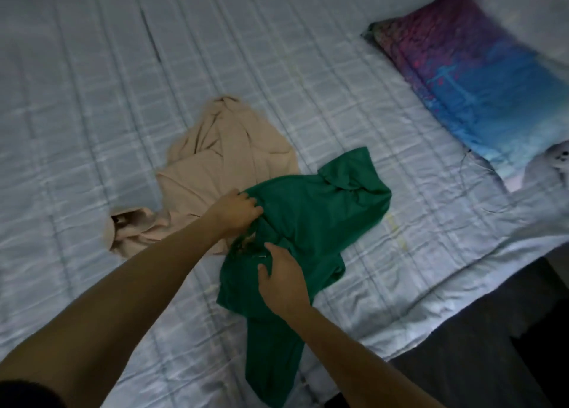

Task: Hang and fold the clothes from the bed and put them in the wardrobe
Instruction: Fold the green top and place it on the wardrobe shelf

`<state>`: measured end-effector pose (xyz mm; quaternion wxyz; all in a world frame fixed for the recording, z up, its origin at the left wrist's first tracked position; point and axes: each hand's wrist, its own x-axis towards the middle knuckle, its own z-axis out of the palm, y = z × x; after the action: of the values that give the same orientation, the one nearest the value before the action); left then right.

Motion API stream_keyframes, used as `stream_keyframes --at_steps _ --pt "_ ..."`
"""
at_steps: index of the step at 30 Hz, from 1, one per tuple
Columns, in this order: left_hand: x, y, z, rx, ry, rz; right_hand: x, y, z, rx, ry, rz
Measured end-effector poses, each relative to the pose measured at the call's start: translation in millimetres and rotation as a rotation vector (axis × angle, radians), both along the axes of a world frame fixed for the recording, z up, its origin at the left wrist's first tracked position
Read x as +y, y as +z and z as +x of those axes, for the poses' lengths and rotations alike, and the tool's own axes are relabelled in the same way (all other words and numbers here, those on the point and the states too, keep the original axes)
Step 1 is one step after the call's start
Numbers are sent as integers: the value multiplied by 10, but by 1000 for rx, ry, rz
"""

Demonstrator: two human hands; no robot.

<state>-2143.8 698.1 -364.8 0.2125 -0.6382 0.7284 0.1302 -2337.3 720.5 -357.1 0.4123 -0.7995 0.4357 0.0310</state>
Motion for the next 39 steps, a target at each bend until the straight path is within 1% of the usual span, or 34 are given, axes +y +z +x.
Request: stream_keyframes --at_steps 2,6,10,14,16,21,26,30,32,33,36,39 --pt "-110 323 4 46 -10 -27 -39 208 109 -26 -86 32" --pt "-286 969 -103 104 33 -67 -100 600 260 -113 -330 100" --pt "-469 1650 -380 32 80 -96 -196 1016 312 -237 -497 75" --pt "-599 2378 -582 -9 134 -221 -389 1494 318 -324 -586 50" --pt "-625 2716 -695 -48 137 -326 -497 1749 302 -384 -635 20" --pt "-651 3460 -903 -65 212 -536 -557 2113 238 -400 -696 2" --pt "-595 3919 -1102 -68 359 -675 -493 2493 357 -440 -772 20" --pt "-550 4132 -1257 -62 447 -737 -593 2699 385 -521 -701 52" --pt "-513 4233 -1274 -79 493 -744 -667 2762 257 -566 -577 26" --pt "-491 4280 -1274 -96 514 -740 -721 2785 161 -559 -503 -3" --pt "-411 4370 -1247 -122 582 -735 -909 2831 -147 -449 -301 -116" --pt "-342 4372 -1281 -163 601 -756 -1142 2768 -405 -356 -198 -187"
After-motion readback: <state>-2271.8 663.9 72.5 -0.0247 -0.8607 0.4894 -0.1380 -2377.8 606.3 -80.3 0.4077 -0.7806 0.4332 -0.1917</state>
